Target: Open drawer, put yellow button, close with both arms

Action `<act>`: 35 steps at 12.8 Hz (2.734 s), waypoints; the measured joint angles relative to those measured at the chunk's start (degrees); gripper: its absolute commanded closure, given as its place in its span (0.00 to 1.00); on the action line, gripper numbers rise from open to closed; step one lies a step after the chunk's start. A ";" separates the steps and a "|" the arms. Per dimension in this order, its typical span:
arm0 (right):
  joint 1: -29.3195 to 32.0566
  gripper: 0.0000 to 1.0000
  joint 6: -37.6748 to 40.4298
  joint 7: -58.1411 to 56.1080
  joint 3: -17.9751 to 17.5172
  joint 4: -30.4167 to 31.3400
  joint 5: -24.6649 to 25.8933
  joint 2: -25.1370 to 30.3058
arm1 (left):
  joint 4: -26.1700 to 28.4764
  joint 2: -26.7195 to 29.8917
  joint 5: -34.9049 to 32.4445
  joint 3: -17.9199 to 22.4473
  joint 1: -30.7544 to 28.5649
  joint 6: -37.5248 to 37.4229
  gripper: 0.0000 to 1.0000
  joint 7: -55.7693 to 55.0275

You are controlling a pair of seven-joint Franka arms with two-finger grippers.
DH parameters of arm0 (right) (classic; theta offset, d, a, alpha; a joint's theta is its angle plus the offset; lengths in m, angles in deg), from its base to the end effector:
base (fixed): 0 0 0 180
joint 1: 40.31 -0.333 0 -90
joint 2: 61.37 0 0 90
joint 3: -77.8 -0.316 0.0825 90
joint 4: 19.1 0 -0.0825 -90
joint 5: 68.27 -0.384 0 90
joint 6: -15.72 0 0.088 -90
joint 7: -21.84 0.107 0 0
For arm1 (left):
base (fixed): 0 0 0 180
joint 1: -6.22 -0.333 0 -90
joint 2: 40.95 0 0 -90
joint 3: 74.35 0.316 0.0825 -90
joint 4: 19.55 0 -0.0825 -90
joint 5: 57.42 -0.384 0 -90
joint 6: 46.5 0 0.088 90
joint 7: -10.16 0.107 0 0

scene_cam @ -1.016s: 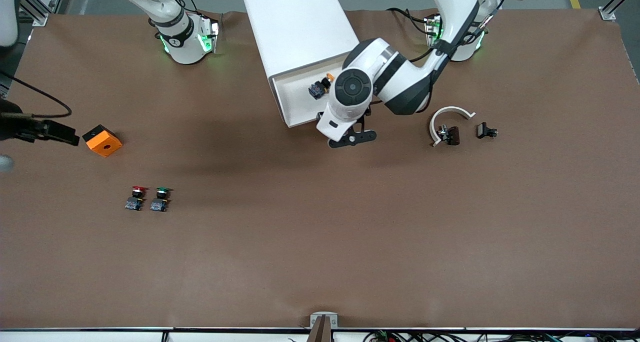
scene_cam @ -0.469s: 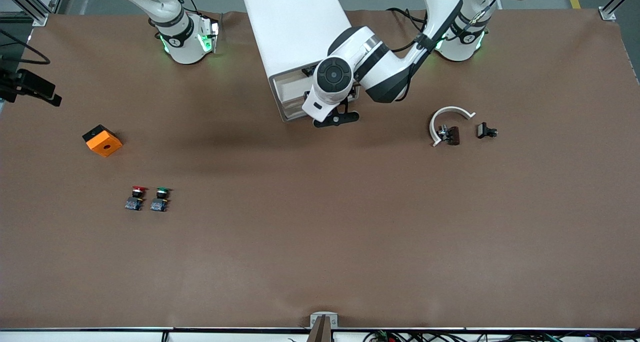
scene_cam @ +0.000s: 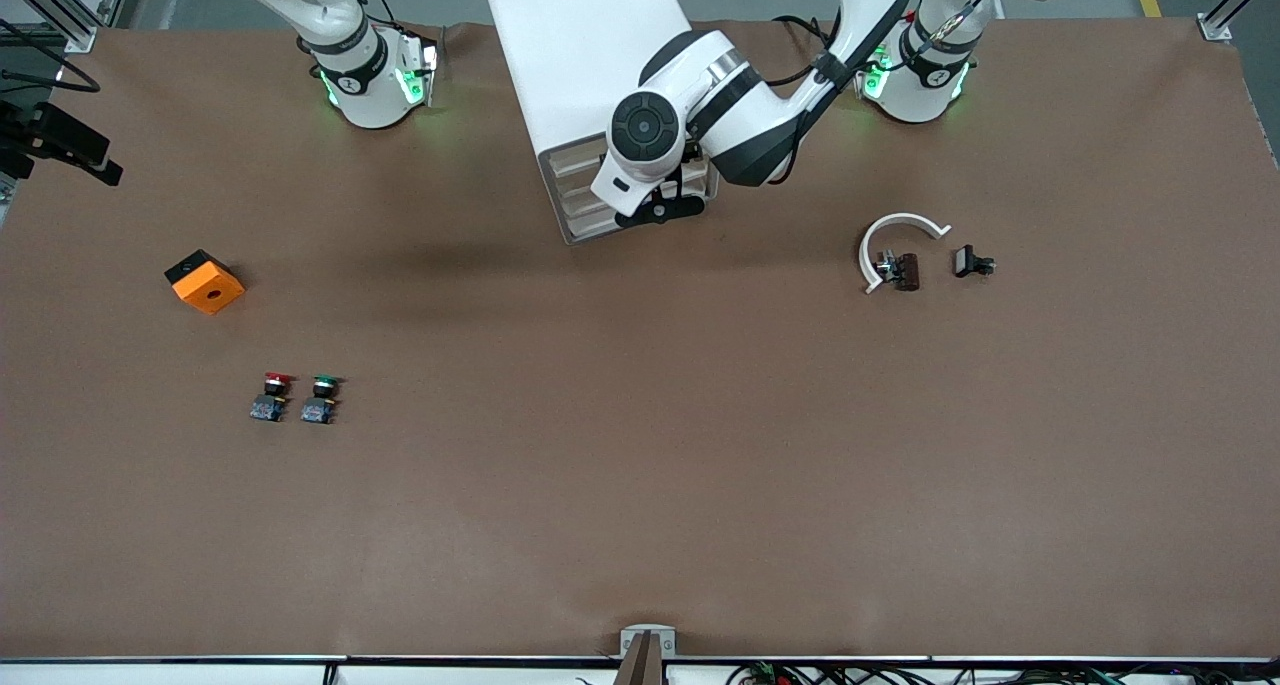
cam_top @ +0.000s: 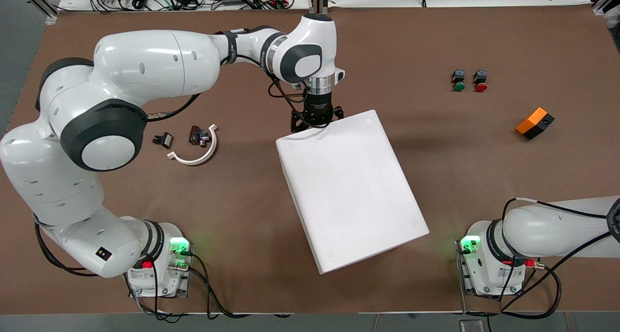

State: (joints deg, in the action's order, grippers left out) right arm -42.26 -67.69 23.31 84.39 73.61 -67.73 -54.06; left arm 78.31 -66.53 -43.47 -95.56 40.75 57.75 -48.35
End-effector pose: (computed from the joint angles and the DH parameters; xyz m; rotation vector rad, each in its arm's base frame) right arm 0.5002 -0.0460 0.6595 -3.1305 0.1666 0.0555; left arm 0.3534 -0.5176 0.3316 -2.9909 -0.2324 0.7517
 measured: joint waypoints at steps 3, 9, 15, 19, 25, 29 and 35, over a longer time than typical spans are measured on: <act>0.07 0.00 -0.72 0.00 -0.17 0.01 0.00 0.04 | 0.31 -0.13 1.66 -0.11 -0.18 -0.01 0.00 -0.23; 0.07 0.00 -1.78 -1.69 -3.39 -0.56 0.00 0.57 | -0.53 -0.32 3.30 0.03 -1.83 0.07 0.00 -0.23; 0.90 0.00 -1.84 -3.33 -3.23 -0.64 0.00 0.76 | -8.92 -0.50 -4.88 0.43 -16.10 0.12 0.00 0.43; 1.69 0.00 -1.83 -4.04 -3.17 -0.63 0.00 0.77 | -13.46 0.10 -14.02 0.37 -25.59 0.09 0.00 2.82; 2.08 0.00 -1.82 -4.05 -3.23 -0.61 -0.05 0.77 | -15.03 4.80 -23.94 0.32 -34.92 -2.71 0.00 15.58; 3.02 0.00 -1.63 -4.04 -3.20 -0.60 -0.69 0.77 | -15.05 10.56 -24.02 1.04 -39.77 -6.38 0.00 27.50; 3.72 0.00 -0.48 -3.78 -3.22 -0.60 -1.36 0.88 | -7.93 23.78 -16.31 11.70 -38.06 -12.33 0.00 45.32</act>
State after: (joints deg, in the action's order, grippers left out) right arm -38.54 -68.18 19.54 81.17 73.01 -69.09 -53.18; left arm 70.39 -42.74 -59.78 -83.86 2.69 45.42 -3.03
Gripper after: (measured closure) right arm 0.000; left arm 0.000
